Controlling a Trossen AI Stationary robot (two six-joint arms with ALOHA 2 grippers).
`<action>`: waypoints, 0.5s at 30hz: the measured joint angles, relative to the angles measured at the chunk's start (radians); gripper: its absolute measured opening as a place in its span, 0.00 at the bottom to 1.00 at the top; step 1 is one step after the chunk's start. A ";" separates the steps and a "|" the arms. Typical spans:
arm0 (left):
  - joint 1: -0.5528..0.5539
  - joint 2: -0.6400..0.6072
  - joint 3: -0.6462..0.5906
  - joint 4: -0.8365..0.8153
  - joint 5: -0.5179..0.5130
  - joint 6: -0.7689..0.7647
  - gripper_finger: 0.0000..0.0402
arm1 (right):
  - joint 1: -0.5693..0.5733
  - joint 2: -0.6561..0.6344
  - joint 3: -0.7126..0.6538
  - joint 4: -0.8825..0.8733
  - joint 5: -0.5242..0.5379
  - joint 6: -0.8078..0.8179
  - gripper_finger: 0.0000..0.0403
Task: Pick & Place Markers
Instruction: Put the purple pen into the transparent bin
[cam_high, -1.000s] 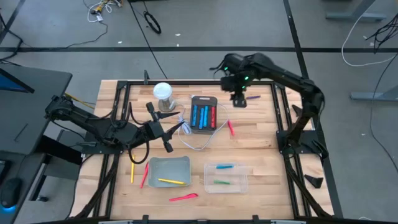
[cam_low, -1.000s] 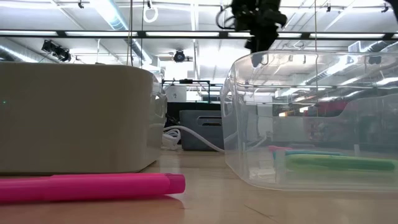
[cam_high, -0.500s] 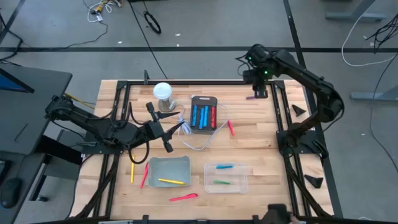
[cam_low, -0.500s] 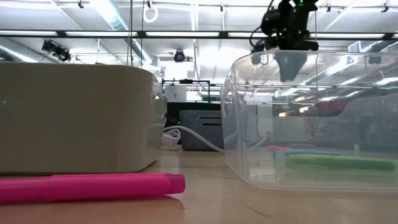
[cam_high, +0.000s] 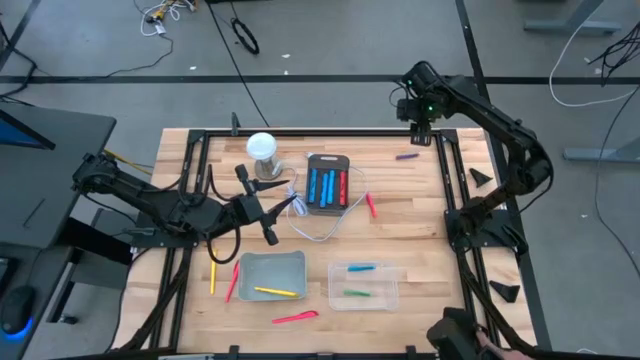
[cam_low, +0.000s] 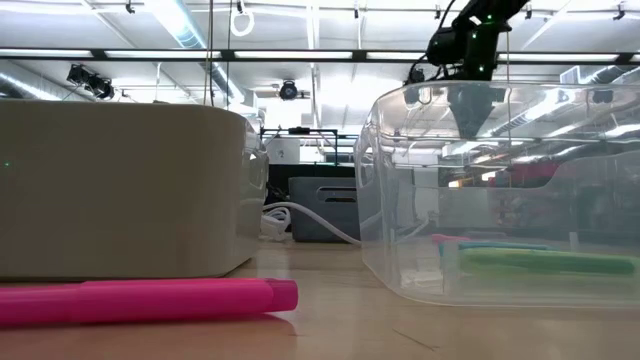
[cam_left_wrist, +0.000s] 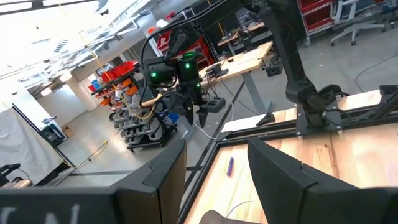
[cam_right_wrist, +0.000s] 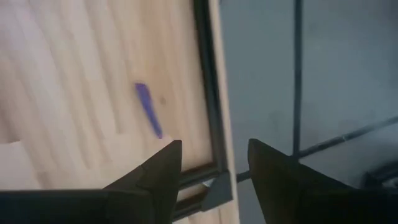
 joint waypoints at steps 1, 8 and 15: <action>0.000 0.000 0.000 -0.004 0.000 0.000 0.45 | -0.004 0.003 -0.005 0.009 0.003 0.004 0.46; 0.000 0.000 0.000 -0.031 0.000 -0.047 0.45 | -0.012 0.062 -0.051 0.075 -0.013 0.051 0.46; 0.000 0.000 0.000 -0.130 0.001 -0.129 0.45 | -0.023 0.189 -0.055 0.107 -0.012 0.082 0.46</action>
